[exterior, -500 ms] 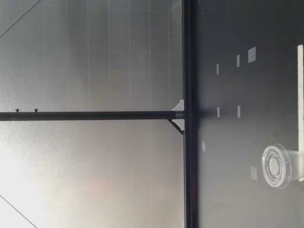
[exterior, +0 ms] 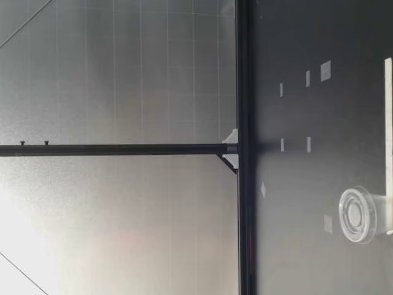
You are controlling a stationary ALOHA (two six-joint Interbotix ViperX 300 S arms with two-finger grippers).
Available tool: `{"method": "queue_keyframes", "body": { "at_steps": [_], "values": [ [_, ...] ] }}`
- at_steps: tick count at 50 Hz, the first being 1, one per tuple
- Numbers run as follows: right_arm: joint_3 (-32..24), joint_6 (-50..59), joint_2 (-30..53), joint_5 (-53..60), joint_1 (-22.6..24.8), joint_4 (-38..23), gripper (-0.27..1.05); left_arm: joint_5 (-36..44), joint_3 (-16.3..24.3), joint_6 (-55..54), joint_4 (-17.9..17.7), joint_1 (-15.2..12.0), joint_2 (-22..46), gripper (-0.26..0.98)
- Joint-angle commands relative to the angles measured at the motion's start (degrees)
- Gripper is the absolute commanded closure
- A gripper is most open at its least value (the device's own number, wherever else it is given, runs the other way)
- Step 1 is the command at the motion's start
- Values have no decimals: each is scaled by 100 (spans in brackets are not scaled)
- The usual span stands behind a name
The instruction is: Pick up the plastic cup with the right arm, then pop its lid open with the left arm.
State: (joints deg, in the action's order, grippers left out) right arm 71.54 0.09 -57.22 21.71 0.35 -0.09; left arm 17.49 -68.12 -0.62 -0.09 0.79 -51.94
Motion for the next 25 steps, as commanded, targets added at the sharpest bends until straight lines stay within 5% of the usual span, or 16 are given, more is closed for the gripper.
{"method": "queue_keyframes", "body": {
  "at_steps": [1, 7, 19, 25],
  "values": [
    [-246, 0, 290, 229, 9, 0, 82, 26, 360, 9, -9, 18, 352, 76],
    [-360, 0, 888, 281, 9, -9, 72, 26, 624, -9, -18, 18, 1055, 76],
    [-396, 220, 2232, 1195, 9, -9, 22, 141, 888, -53, -26, 18, 2619, 76],
    [-404, 475, 2909, 1775, 9, -9, 11, 475, 888, -237, -44, 9, 3208, 76]
  ]
}}
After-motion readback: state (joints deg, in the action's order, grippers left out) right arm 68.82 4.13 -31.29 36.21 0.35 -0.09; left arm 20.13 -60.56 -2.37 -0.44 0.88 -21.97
